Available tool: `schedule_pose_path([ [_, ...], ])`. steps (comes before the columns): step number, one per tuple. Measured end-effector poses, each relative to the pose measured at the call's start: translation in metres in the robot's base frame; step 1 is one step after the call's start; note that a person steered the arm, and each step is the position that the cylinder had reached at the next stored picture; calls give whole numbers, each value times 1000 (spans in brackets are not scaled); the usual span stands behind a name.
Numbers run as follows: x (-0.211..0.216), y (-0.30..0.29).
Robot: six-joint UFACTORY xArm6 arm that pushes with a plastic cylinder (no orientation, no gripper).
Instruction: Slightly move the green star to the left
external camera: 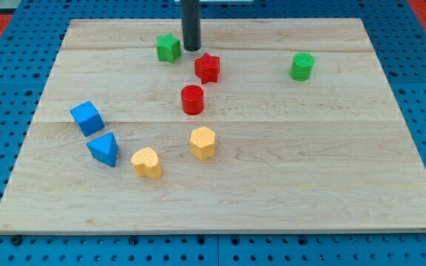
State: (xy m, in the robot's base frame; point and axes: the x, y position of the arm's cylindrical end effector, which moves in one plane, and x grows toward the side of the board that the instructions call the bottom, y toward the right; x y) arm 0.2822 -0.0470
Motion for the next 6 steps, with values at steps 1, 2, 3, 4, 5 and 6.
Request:
schedule_pose_path([
  [1,29,-10],
  [2,-15,-35],
  [3,-14,-25],
  [4,38,-7],
  [5,66,-7],
  [6,83,13],
])
